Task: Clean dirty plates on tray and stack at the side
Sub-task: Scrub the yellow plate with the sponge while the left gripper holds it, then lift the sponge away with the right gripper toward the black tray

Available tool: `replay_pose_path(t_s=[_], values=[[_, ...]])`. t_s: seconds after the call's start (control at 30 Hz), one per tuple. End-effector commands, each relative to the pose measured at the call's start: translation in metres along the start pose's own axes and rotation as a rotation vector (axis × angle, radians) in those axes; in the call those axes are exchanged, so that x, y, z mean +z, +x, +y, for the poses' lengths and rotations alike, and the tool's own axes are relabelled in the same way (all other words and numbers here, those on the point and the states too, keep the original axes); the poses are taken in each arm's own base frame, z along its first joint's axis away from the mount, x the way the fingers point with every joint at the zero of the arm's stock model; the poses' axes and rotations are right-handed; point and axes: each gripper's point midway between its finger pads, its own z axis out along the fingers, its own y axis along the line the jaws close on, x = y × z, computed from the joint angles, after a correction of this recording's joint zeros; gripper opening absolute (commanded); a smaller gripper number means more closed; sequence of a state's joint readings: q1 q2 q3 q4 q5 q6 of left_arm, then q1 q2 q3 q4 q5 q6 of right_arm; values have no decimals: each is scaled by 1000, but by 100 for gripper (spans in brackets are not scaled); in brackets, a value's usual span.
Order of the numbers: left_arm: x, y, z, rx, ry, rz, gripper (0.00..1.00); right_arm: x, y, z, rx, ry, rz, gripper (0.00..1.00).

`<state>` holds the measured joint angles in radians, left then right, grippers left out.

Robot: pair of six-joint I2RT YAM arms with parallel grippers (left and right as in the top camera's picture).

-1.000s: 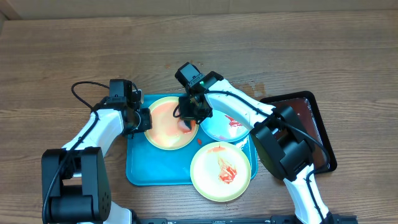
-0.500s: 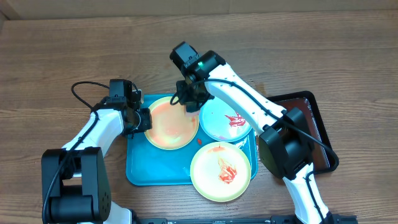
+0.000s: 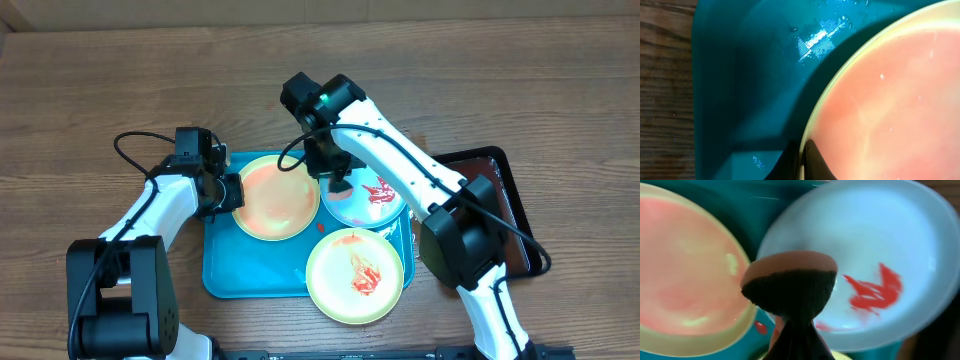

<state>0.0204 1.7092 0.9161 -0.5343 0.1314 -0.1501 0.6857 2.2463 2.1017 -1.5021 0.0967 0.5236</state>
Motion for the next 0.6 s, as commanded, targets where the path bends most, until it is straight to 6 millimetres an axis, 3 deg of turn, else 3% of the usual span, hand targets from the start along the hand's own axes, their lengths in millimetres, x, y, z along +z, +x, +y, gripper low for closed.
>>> replay_pose_path(t_s=[0.0, 0.2, 0.57], values=[[12, 13, 7, -25, -24, 56, 4, -55, -9, -34, 86, 69, -157, 4], [12, 13, 5, -27, -9, 59, 4, -59, 16, -58, 119, 164, -75, 4], [11, 13, -6, -10, 51, 62, 4, -48, 8, -96, 236, 211, -41, 4]])
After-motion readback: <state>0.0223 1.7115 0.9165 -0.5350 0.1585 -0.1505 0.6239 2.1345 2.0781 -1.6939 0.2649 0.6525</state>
